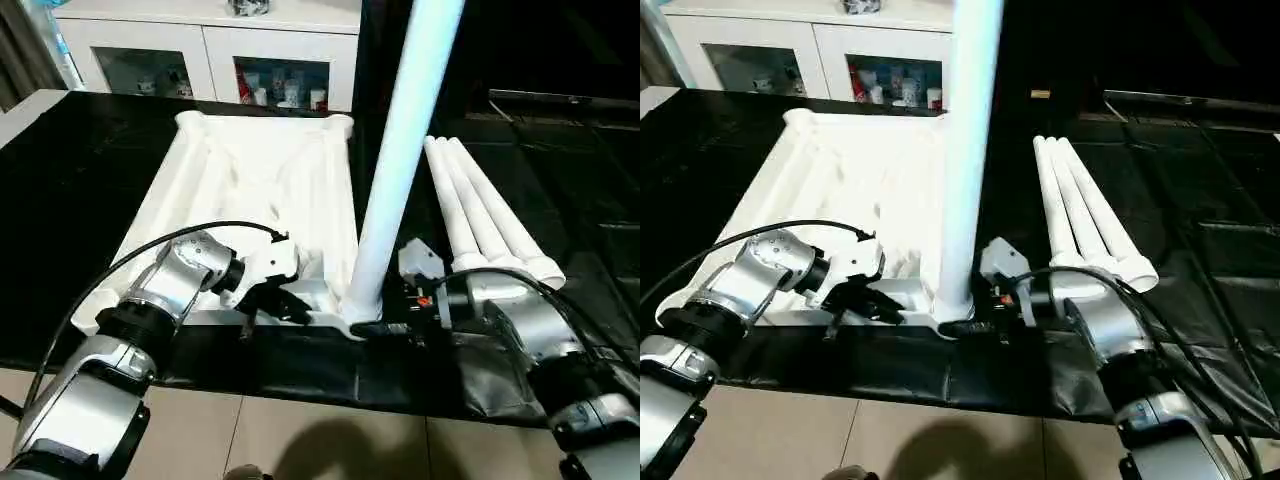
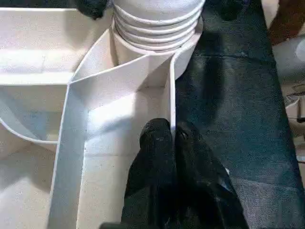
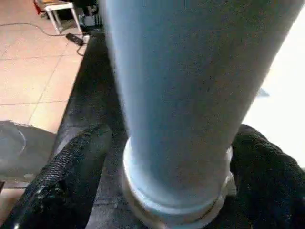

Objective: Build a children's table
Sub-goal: Rotate leg to tighten

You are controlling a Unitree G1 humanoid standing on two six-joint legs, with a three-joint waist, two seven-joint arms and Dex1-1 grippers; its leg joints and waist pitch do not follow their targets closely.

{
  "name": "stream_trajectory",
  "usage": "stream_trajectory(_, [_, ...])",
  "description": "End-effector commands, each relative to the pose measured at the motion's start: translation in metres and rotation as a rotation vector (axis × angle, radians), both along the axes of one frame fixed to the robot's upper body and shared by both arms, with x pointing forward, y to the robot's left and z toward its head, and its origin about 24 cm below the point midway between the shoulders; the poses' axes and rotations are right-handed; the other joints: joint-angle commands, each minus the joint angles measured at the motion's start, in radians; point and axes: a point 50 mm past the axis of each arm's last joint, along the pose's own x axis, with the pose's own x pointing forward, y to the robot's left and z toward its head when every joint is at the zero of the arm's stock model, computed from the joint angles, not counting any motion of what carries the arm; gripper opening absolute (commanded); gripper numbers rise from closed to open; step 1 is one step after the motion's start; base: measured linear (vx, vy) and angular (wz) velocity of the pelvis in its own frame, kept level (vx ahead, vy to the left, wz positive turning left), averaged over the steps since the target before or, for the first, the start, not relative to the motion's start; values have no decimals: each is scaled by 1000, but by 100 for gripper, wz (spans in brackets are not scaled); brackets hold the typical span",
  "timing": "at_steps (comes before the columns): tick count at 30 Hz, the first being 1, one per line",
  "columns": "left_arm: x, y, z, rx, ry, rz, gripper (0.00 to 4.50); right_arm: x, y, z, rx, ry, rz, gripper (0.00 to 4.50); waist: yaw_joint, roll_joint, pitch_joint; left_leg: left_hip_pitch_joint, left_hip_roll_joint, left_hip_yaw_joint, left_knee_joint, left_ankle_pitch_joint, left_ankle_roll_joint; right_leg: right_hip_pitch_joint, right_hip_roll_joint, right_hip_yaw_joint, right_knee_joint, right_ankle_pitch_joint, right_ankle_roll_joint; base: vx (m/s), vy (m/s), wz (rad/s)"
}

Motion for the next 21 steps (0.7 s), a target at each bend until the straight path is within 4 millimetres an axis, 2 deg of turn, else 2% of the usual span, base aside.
stream_trajectory(1, [-5, -6, -4, 43, 28, -85, 0, 1, 0, 0, -6, 0, 14, 366, -3, 1, -71, 17, 25, 0, -64, -224, 24, 50, -72, 37, -67, -158, -248, 0, 0, 0])
stream_trajectory(6, [-5, -7, -5, 46, 28, -93, 0, 0, 1, -1, -3, 12, 18, 333, -3, 0, -71, 17, 25, -1, -64, -225, 24, 51, -71, 36, -66, -156, -246, 0, 0, 0])
stream_trajectory(7, [-6, -7, -5, 46, 29, -96, 0, 0, 0, -2, -5, 15, 21, 304, -3, 0, -72, 16, 25, -1, -64, -217, 27, 51, -72, 37, -65, -150, -246, 0, 0, 0])
stream_trajectory(10, [-6, -6, -6, 47, 30, -99, 0, 0, 0, -3, -6, 19, 24, 288, -3, 0, -72, 16, 25, 0, -63, -210, 30, 51, -71, 36, -64, -141, -248, 0, 0, 0])
stream_trajectory(14, [-6, -6, -7, 47, 31, -96, 0, -1, 1, -3, 6, 26, 26, 275, -2, -1, -72, 17, 25, 0, -63, -212, 30, 51, -71, 36, -64, -146, -247, 0, 0, 0])
stream_trajectory(15, [-6, -6, -7, 40, 37, -87, 0, -2, 2, -4, 15, 30, 29, 275, -3, -5, -71, 16, 25, 0, -63, -211, 31, 51, -71, 36, -65, -152, -246, 0, 0, 0])
stream_trajectory(16, [-6, -7, -7, 37, 40, -83, 0, -3, 3, -4, 18, 31, 29, 274, -2, -3, -72, 17, 25, 0, -63, -212, 30, 51, -72, 36, -65, -159, -244, 0, 0, 0])
stream_trajectory(17, [-5, -8, -7, 25, 44, -74, 0, -3, 3, -5, 25, 27, 25, 274, -3, -9, -71, 17, 25, 1, -63, -210, 32, 51, -72, 36, -66, -159, -243, 0, 0, 0])
stream_trajectory(20, [-1, -15, -4, -49, 50, 3, 0, -4, 8, -6, 66, 29, -17, 273, -1, -8, -70, 17, 25, 2, -62, -204, 35, 49, -74, 37, -67, -171, -244, 0, 0, 0])
stream_trajectory(21, [3, -21, -2, -95, 38, 68, 0, -3, 13, -10, 83, 63, -83, 272, -2, -10, -69, 18, 26, 2, -64, -209, 33, 48, -72, 36, -68, -187, -240, 0, 0, 0])
